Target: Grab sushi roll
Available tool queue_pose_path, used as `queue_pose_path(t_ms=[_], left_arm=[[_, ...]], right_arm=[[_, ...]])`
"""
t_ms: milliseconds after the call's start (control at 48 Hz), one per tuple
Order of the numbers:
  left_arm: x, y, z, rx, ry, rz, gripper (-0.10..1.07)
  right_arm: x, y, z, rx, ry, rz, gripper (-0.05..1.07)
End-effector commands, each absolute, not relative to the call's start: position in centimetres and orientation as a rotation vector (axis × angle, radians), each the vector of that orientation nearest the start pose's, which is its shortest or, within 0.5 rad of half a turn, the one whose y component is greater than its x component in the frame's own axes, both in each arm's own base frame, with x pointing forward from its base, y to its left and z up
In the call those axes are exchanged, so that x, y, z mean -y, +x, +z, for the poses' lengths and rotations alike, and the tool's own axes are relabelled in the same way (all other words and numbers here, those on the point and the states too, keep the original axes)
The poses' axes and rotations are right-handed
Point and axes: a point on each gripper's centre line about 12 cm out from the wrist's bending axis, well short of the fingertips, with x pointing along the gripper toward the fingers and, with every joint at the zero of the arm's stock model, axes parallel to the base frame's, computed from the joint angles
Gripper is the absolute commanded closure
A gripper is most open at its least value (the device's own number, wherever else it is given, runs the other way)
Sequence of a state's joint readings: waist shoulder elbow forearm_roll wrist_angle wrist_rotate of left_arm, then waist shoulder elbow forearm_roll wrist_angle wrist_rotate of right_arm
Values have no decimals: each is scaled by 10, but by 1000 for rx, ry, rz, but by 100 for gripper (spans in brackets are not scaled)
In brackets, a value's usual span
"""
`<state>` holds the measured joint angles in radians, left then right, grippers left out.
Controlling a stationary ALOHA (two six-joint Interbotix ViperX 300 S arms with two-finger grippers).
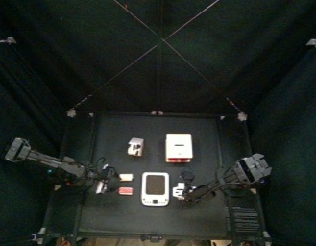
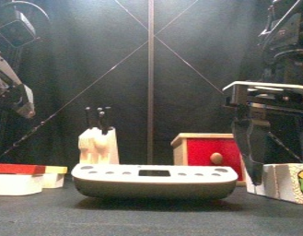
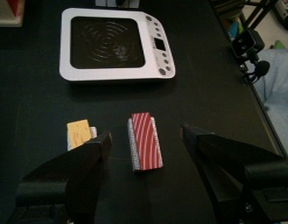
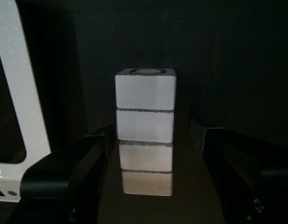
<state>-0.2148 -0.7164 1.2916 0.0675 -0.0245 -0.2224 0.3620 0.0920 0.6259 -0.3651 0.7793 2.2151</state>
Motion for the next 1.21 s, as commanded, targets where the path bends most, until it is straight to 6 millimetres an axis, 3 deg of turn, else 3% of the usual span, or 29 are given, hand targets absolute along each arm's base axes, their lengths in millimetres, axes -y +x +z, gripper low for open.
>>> queue_pose_path(t_ms=[0, 938, 1188], left_arm=[[43, 199, 172, -545, -91, -169, 0], [43, 198, 171, -548, -92, -168, 0], [43, 198, 171, -548, -90, -168, 0]], right_arm=[[-87, 317, 116, -899, 1187, -1161, 5], [-87, 319, 115, -898, 1196, -1152, 6], [-86, 319, 114, -897, 1198, -1153, 26]])
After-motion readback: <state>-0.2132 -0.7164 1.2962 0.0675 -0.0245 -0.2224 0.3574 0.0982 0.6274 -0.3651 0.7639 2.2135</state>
